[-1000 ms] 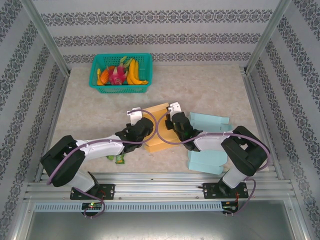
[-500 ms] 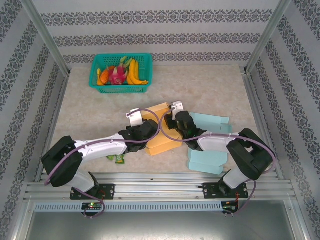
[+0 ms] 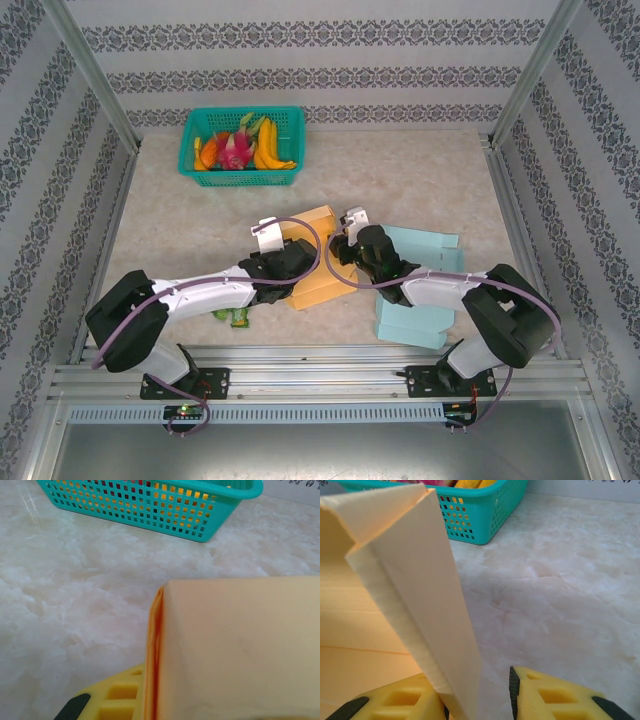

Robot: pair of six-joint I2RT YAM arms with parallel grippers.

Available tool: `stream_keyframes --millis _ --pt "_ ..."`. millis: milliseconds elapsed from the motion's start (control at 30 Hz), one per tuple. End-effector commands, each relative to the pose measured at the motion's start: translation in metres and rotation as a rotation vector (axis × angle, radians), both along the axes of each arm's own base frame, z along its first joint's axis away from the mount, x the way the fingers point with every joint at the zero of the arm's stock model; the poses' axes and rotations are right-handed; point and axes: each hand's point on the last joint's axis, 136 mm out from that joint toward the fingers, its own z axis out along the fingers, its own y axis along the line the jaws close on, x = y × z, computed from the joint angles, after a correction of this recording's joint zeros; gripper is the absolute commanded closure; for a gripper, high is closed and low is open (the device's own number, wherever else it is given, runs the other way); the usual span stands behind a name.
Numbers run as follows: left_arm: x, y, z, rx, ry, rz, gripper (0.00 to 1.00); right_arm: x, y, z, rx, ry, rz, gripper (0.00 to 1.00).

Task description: Fold the paper box

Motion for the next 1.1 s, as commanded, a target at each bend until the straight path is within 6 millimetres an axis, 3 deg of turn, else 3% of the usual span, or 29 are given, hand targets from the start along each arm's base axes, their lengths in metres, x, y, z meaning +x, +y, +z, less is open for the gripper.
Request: stream_keyframes --millis 0,300,533,700,867,1067 --pt "0.002 0.007 0.004 0.017 -0.006 0.039 1.0 0.007 0.002 0.007 -0.031 -0.036 -0.017 0.64" --pt "0.003 0.004 0.002 0.022 0.002 0.022 1.0 0.017 0.03 0.031 -0.028 -0.124 0.017 0.64" --pt "0.003 0.006 0.001 0.036 0.004 0.024 1.0 0.031 0.012 0.038 -0.035 -0.174 -0.115 0.73" --pt "0.004 0.008 -0.002 0.043 0.006 0.032 1.0 0.035 -0.012 0.03 -0.077 -0.16 -0.244 0.79" --pt "0.008 0.009 -0.005 0.047 0.014 0.04 1.0 0.03 -0.023 0.026 -0.095 -0.155 -0.281 0.76" --pt "0.02 0.011 -0.012 0.065 0.033 0.043 1.0 -0.005 0.008 0.052 0.072 -0.09 -0.063 0.61"
